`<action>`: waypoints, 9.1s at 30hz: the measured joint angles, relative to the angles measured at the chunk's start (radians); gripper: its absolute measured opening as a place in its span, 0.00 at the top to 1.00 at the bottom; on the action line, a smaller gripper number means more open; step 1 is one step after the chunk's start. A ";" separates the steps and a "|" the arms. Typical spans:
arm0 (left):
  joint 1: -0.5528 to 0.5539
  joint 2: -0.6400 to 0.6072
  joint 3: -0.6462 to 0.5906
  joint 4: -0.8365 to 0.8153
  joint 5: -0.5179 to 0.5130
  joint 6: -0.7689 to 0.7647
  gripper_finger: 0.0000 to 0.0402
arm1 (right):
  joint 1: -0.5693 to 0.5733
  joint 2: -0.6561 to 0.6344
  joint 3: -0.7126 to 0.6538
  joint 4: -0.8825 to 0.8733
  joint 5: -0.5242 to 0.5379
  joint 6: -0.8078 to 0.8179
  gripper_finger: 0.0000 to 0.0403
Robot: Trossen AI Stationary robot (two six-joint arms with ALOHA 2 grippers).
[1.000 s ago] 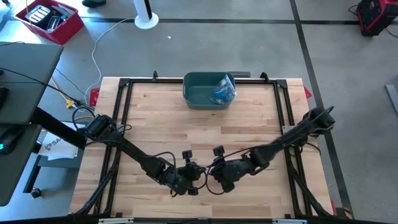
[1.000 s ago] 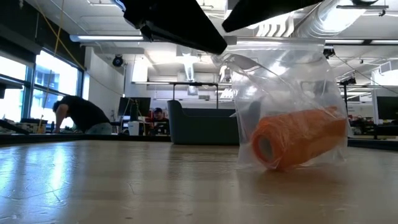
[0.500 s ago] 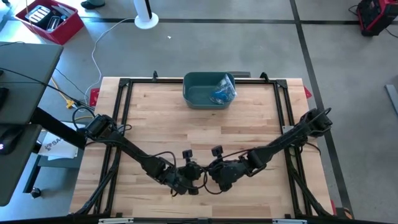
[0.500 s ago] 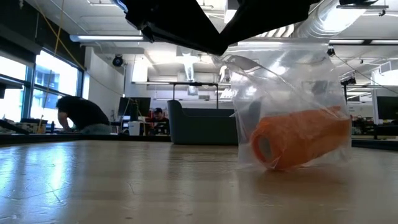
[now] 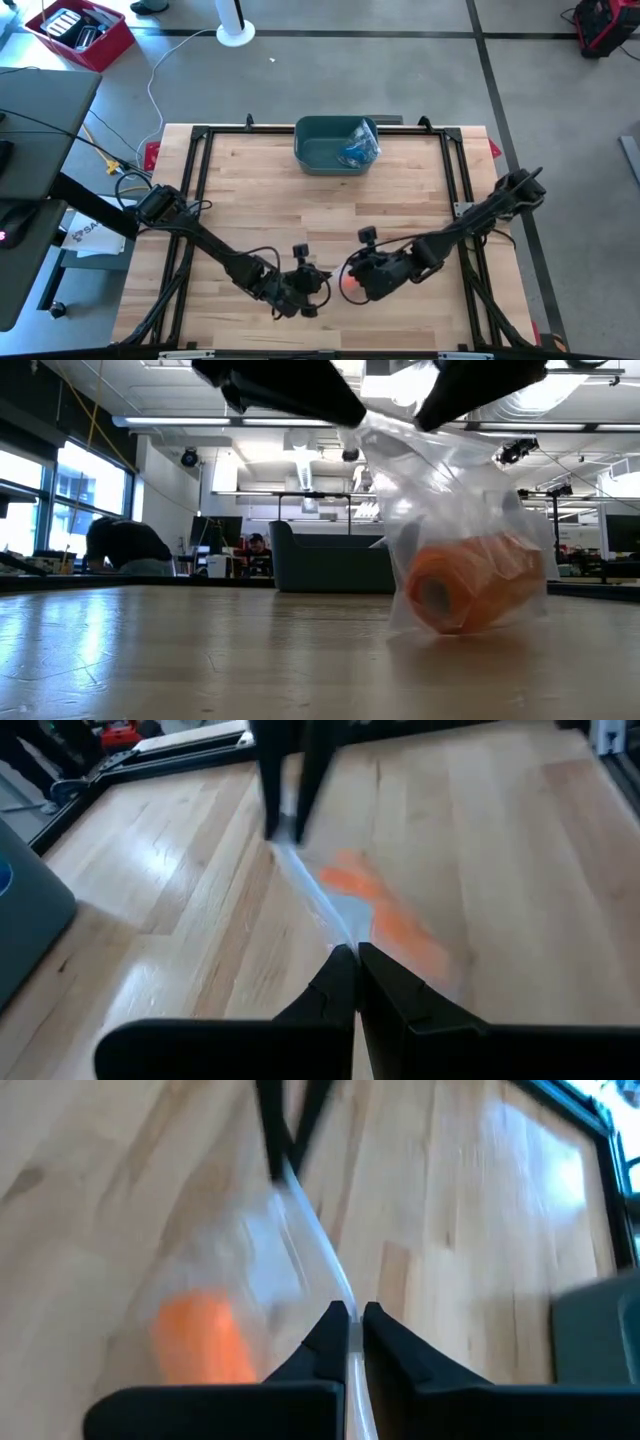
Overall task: Roll bandage
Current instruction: Close the transparent zip bag, then put the transparent zip bag with the orange bandage into the blue bin, then adjust the blue bin, then return to home position
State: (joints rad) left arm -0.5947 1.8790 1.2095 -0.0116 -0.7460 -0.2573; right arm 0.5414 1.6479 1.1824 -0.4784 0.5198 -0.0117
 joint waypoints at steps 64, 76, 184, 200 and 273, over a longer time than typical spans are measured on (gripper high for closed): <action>-0.060 -0.085 0.107 -1.206 -0.174 -1.024 0.62 | -0.256 -0.018 0.066 -0.126 -0.061 0.374 1.00; -0.210 -0.084 -0.098 -0.968 -0.296 -1.326 0.59 | -0.587 -0.020 0.414 -0.133 -0.002 0.319 1.00; 0.262 -0.750 -0.405 -0.654 -0.096 -0.403 1.00 | -0.129 -0.780 -0.685 0.016 0.038 0.333 0.57; 0.458 -1.705 -0.988 -0.206 0.146 -0.101 1.00 | -0.221 -1.445 -0.860 0.205 -0.265 0.142 0.96; 0.523 -1.844 -1.198 0.062 0.436 0.112 0.99 | -0.699 -1.635 -1.173 0.497 -0.555 0.117 1.00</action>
State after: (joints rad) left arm -0.0717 0.0345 0.0116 0.0509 -0.3099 -0.1457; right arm -0.1574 0.0132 0.0090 0.0189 -0.0351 0.1051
